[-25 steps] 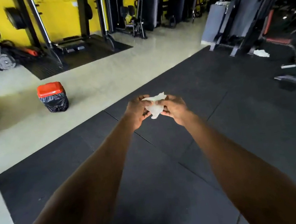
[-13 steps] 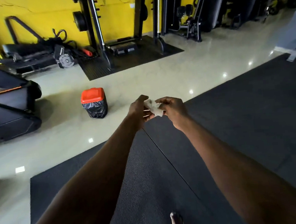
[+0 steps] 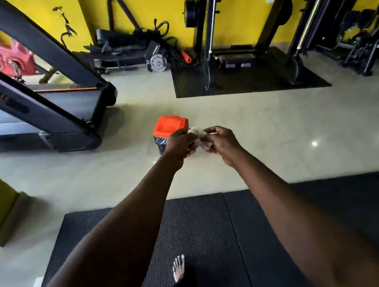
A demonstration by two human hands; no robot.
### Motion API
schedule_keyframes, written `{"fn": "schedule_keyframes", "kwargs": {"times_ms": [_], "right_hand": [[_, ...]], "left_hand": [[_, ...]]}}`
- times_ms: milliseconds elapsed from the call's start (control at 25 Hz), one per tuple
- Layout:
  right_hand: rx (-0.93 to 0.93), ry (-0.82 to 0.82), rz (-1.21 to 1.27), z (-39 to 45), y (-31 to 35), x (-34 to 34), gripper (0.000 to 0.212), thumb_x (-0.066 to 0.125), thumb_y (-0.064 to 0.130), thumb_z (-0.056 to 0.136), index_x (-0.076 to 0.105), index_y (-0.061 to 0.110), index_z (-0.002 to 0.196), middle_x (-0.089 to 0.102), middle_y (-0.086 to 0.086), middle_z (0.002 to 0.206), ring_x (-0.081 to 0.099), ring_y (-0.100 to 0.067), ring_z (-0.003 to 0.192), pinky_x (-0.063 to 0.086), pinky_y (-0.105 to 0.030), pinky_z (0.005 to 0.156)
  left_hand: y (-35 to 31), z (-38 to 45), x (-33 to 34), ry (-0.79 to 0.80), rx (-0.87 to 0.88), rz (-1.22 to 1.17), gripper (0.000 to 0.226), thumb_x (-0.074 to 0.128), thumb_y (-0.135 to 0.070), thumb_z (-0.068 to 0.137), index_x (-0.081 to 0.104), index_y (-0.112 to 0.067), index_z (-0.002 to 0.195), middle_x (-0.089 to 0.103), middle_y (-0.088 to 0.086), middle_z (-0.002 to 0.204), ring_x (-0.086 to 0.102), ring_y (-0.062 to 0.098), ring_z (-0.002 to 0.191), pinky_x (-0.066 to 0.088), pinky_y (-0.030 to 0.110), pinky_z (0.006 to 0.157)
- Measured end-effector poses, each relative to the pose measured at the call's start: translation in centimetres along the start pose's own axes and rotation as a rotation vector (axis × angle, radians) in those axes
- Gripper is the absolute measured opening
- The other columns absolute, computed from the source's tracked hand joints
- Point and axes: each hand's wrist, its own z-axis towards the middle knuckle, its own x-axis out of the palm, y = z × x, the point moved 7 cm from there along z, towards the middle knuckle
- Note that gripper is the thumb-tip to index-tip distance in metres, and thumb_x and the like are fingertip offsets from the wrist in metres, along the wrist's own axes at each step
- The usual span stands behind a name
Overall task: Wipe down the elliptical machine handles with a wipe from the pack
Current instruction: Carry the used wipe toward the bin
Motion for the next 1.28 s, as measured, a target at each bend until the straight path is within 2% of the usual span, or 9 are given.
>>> {"fn": "schedule_keyframes", "kwargs": {"times_ms": [120, 280, 400, 480, 600, 720, 880, 1000, 1280], "right_hand": [[0.055, 0.020, 0.034, 9.8, 0.9, 3.7, 0.015, 0.073, 0.011, 0.082, 0.058, 0.014, 0.081, 0.064, -0.010, 0.075, 0.061, -0.019, 0.063, 0.052, -0.025, 0.055], [0.104, 0.019, 0.040, 21.3, 3.0, 6.0, 0.017, 0.069, 0.001, 0.081, 0.057, 0.014, 0.082, 0.065, -0.012, 0.080, 0.062, -0.020, 0.066, 0.055, -0.024, 0.052], [0.130, 0.063, 0.055, 30.2, 3.8, 8.4, 0.018, 0.068, 0.001, 0.082, 0.057, 0.015, 0.082, 0.063, -0.010, 0.074, 0.060, -0.020, 0.062, 0.052, -0.022, 0.049], [0.136, 0.089, 0.042, 35.4, 3.8, 10.0, 0.016, 0.069, 0.003, 0.082, 0.057, 0.014, 0.083, 0.062, -0.007, 0.070, 0.057, -0.017, 0.060, 0.051, -0.024, 0.052], [0.171, 0.102, 0.037, 44.7, 3.5, 11.6, 0.013, 0.069, 0.006, 0.083, 0.058, 0.012, 0.086, 0.063, -0.008, 0.074, 0.058, -0.018, 0.061, 0.051, -0.025, 0.051], [0.234, 0.124, 0.015, 52.3, 3.4, 13.0, 0.013, 0.070, 0.009, 0.082, 0.059, 0.015, 0.083, 0.067, -0.010, 0.077, 0.062, -0.021, 0.060, 0.048, -0.027, 0.055], [0.272, 0.160, 0.010, 59.4, 4.7, 16.2, 0.010, 0.068, 0.010, 0.084, 0.059, 0.012, 0.090, 0.065, -0.009, 0.070, 0.059, -0.020, 0.056, 0.044, -0.024, 0.053], [0.279, 0.127, 0.020, 64.5, 4.9, 18.8, 0.009, 0.067, 0.008, 0.084, 0.059, 0.012, 0.087, 0.063, -0.011, 0.070, 0.058, -0.020, 0.054, 0.041, -0.022, 0.049], [0.331, 0.089, 0.014, 71.3, 3.2, 25.2, 0.010, 0.069, 0.010, 0.082, 0.060, 0.010, 0.087, 0.063, -0.013, 0.071, 0.057, -0.024, 0.058, 0.040, -0.023, 0.049]], "left_hand": [[-2.7, 10.2, -2.9, -0.063, 0.013, -0.005, 0.018, 0.060, -0.001, 0.090, 0.057, -0.015, 0.078, 0.056, 0.009, 0.068, 0.051, 0.018, 0.054, 0.041, 0.021, 0.045], [-6.1, 20.8, -4.3, -0.031, -0.078, 0.015, 0.013, 0.058, -0.013, 0.094, 0.059, -0.017, 0.082, 0.058, 0.005, 0.074, 0.053, 0.016, 0.060, 0.040, 0.021, 0.048], [-8.3, 29.2, -5.9, -0.064, -0.078, 0.074, 0.019, 0.056, -0.005, 0.094, 0.058, -0.017, 0.079, 0.061, -0.002, 0.057, 0.055, 0.008, 0.044, 0.041, 0.014, 0.039], [-9.2, 34.2, -7.3, -0.118, -0.067, 0.123, 0.020, 0.058, -0.001, 0.091, 0.058, -0.016, 0.078, 0.059, -0.006, 0.047, 0.052, 0.010, 0.045, 0.040, 0.014, 0.040], [-10.4, 42.6, -8.3, -0.174, -0.084, 0.160, 0.021, 0.059, 0.002, 0.088, 0.058, -0.016, 0.077, 0.058, 0.004, 0.062, 0.051, 0.009, 0.046, 0.038, 0.014, 0.040], [-11.9, 49.3, -9.1, -0.205, -0.124, 0.177, 0.021, 0.058, 0.003, 0.087, 0.058, -0.016, 0.079, 0.058, 0.006, 0.065, 0.051, 0.006, 0.041, 0.038, 0.015, 0.041], [-13.7, 56.6, -11.7, -0.239, -0.140, 0.144, 0.017, 0.060, -0.002, 0.088, 0.059, -0.016, 0.080, 0.058, 0.006, 0.068, 0.051, 0.012, 0.052, 0.040, 0.019, 0.047], [-14.5, 62.5, -14.2, -0.217, -0.139, 0.141, 0.013, 0.065, -0.008, 0.088, 0.060, -0.016, 0.080, 0.060, 0.005, 0.068, 0.052, 0.012, 0.054, 0.041, 0.021, 0.051], [-14.7, 71.4, -20.0, -0.159, -0.172, 0.142, 0.022, 0.061, 0.002, 0.087, 0.054, -0.016, 0.076, 0.055, 0.005, 0.066, 0.048, 0.013, 0.053, 0.038, 0.019, 0.047]]}}
